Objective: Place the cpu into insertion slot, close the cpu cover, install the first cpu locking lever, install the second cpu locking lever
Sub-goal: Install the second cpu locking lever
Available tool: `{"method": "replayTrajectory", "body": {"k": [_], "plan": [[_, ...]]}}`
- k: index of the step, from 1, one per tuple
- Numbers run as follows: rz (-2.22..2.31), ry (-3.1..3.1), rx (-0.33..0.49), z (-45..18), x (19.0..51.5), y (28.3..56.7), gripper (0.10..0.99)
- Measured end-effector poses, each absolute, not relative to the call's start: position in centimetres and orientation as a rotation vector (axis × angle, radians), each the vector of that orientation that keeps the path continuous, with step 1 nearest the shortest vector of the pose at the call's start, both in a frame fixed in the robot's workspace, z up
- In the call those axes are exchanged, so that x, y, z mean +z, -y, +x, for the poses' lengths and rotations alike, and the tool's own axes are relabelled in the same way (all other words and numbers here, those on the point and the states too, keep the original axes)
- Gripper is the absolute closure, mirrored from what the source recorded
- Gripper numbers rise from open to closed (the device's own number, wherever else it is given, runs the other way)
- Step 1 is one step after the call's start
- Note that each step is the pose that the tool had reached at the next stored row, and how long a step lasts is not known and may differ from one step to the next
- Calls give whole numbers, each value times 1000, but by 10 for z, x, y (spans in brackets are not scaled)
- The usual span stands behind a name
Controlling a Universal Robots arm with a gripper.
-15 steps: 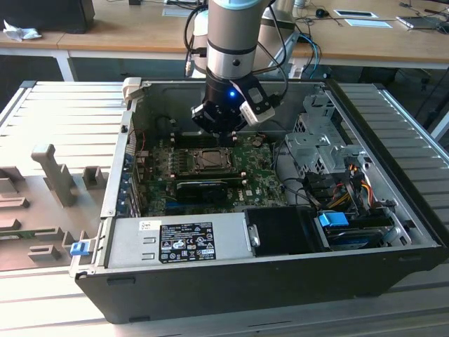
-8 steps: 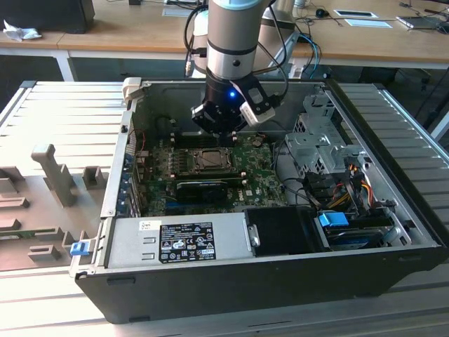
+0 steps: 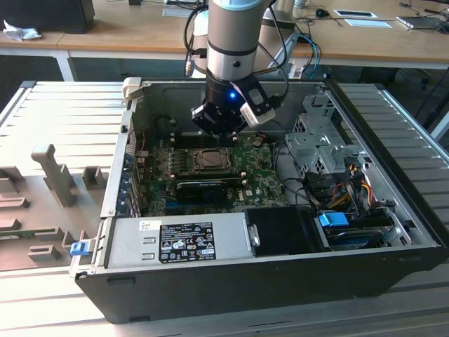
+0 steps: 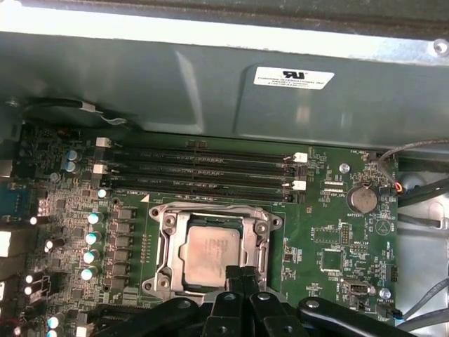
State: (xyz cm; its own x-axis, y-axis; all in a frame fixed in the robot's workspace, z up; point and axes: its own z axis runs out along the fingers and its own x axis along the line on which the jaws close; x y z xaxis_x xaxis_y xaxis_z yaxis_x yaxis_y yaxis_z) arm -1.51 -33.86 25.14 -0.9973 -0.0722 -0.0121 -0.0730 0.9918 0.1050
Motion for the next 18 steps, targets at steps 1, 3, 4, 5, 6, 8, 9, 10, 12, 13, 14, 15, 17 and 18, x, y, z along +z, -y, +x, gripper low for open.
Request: {"method": "replayTrajectory", "body": {"k": [1,3,4,5,6,8,9,10,12,13,14,15,17,18], "plan": [[-114,-3127,165,-15,251,339,980],[-114,-3127,165,-15,251,340,980],[-114,-3127,165,-15,251,340,980],[-114,-3127,165,-15,251,340,980],[-114,-3127,165,-15,251,341,980],[-114,-3127,165,-15,251,341,980],[-114,-3127,165,-15,251,341,980],[-114,-3127,165,-15,251,342,980],[-114,-3127,165,-15,251,342,980],[-114,-3127,165,-15,251,342,980],[-114,-3127,165,-15,251,342,980],[-114,-3127,165,-15,251,343,980],[-114,-3127,165,-15,251,343,980],[-114,-3127,165,-15,251,344,980]]}}
